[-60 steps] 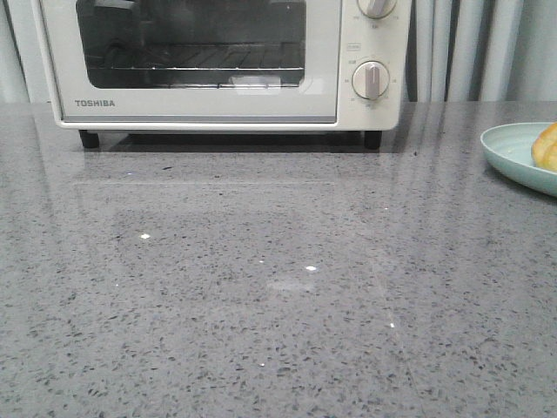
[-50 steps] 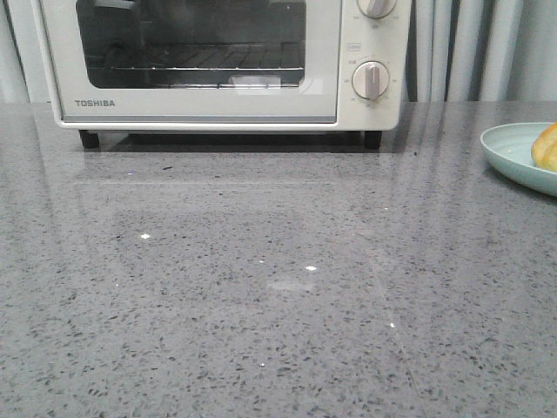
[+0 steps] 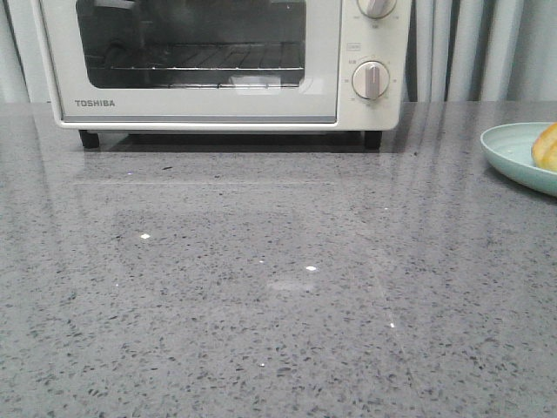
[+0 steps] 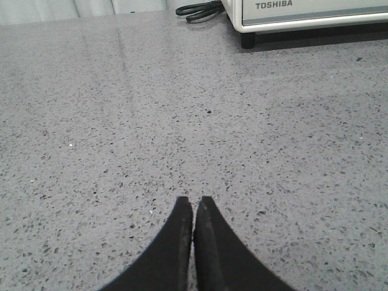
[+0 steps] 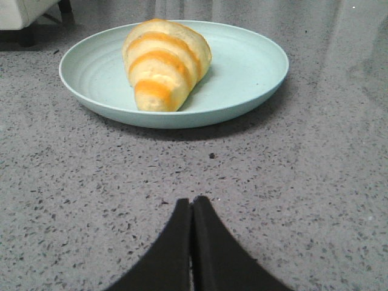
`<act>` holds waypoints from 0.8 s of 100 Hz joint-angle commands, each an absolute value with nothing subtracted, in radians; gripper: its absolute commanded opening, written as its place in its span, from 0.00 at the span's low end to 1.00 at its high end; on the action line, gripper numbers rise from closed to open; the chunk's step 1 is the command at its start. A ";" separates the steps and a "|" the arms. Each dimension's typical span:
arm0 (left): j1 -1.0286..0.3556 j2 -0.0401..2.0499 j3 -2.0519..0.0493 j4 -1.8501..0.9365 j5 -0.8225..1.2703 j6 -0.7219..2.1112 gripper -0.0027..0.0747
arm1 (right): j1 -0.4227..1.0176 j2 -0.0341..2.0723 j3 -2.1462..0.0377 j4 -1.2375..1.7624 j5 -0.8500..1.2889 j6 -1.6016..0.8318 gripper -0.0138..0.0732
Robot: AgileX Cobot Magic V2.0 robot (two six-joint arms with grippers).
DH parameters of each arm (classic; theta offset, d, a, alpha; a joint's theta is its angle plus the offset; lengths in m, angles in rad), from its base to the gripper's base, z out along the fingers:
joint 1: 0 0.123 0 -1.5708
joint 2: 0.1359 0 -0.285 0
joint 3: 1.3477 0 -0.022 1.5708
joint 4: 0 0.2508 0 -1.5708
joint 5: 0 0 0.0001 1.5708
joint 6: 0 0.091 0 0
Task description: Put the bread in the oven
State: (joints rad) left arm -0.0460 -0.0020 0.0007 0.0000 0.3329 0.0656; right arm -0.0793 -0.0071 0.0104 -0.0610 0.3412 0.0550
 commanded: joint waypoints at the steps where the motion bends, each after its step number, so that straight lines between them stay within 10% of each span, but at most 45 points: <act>1: -0.051 -0.028 0.024 0.000 0.269 0.066 0.01 | -0.075 -0.020 0.035 -0.072 0.314 0.048 0.07; 80: -0.051 -0.028 0.023 -0.138 -0.605 0.043 0.01 | -0.074 -0.020 0.033 -0.074 -0.588 0.048 0.07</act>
